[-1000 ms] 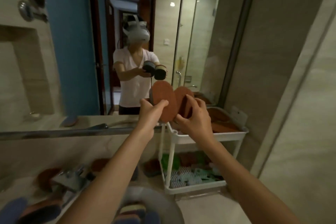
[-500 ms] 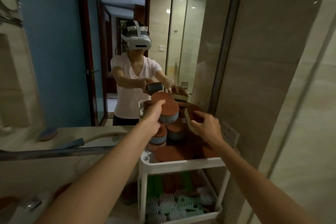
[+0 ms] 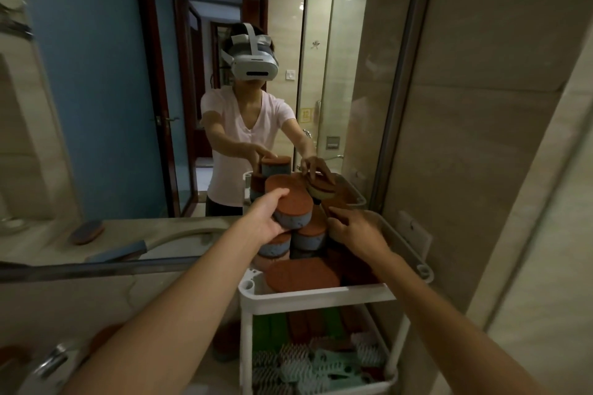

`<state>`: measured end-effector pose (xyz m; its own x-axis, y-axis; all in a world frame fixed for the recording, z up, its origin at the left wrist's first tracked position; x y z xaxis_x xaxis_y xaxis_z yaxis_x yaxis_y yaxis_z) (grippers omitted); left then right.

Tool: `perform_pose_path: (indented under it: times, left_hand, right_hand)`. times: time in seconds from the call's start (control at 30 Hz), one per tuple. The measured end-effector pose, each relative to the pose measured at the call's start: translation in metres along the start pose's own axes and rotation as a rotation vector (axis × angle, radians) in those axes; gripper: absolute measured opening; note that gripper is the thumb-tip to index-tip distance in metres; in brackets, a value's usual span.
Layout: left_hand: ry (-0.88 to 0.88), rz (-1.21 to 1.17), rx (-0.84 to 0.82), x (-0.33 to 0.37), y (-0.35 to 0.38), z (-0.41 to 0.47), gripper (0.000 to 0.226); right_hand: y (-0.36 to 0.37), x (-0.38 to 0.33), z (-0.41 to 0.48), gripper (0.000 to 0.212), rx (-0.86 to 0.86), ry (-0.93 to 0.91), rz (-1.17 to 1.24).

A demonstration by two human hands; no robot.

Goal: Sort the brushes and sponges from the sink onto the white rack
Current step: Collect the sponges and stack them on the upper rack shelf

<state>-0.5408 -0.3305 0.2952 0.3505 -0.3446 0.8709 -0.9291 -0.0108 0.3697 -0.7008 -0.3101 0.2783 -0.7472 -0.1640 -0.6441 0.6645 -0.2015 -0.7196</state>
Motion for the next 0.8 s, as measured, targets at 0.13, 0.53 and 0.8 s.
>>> perform_pose_path:
  times: [0.13, 0.53, 0.8]
  left_hand:
    - [-0.003, -0.008, -0.005, 0.0, 0.0, 0.001, 0.042]
    - [0.089, 0.126, 0.005, 0.011, 0.017, -0.006, 0.036]
    - [0.048, 0.258, -0.159, 0.002, 0.061, -0.017, 0.034]
  right_hand:
    - [0.006, 0.001, 0.007, 0.032, -0.085, -0.012, -0.18]
    - [-0.012, -0.015, -0.006, 0.029, 0.067, -0.075, 0.11]
    - [-0.034, -0.017, -0.022, 0.04, 0.139, -0.167, 0.184]
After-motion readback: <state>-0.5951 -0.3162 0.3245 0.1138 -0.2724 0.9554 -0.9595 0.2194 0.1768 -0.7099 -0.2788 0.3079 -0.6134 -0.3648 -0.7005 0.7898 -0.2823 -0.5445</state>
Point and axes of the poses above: each hand's wrist, its own z-axis towards the middle knuckle, its own y-axis out of the palm, x = y × z, the point moved 3 cm from there along z, towards the middle knuckle, and after that the axes turned 5 degrees about z, right-handed, at the moved point
